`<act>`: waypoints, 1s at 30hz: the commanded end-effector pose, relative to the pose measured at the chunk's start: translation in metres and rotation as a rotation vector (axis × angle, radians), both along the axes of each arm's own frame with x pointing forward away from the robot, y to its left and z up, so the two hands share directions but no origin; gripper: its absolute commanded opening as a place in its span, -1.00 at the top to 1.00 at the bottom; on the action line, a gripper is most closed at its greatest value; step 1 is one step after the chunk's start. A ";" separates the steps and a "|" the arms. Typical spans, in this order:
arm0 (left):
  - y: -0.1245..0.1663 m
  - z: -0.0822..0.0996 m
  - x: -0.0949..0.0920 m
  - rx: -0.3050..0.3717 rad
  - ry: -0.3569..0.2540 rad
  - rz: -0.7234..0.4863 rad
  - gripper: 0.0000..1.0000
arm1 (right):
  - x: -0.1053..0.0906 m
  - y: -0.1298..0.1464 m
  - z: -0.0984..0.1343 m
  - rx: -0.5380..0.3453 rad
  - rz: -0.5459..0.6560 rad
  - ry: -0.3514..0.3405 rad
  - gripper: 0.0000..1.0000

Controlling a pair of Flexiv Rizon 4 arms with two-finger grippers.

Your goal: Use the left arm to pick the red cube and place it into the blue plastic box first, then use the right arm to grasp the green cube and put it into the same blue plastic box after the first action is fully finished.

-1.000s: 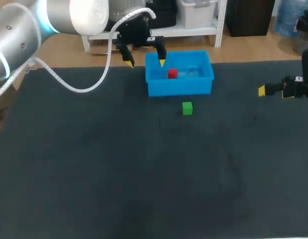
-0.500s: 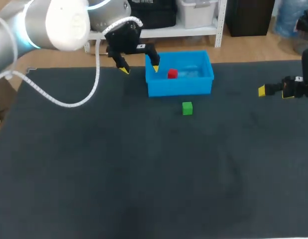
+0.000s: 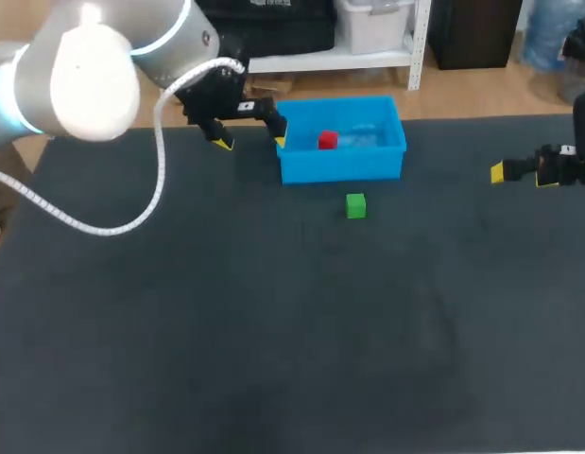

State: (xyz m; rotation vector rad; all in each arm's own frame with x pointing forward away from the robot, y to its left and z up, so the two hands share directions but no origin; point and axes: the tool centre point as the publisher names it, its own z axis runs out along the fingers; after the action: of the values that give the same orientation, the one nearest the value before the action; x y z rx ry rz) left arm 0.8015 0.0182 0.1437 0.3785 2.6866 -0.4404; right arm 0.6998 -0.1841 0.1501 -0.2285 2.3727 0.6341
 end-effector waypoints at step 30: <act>0.039 -0.007 -0.022 -0.029 -0.081 -0.247 -1.00 | 0.000 0.000 0.000 0.000 0.001 0.000 -1.00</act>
State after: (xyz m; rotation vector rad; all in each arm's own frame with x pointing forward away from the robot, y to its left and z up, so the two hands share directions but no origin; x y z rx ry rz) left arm 0.7807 0.0537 0.1365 0.7028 2.5652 -0.5130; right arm 0.6998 -0.1841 0.1501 -0.2285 2.3727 0.6341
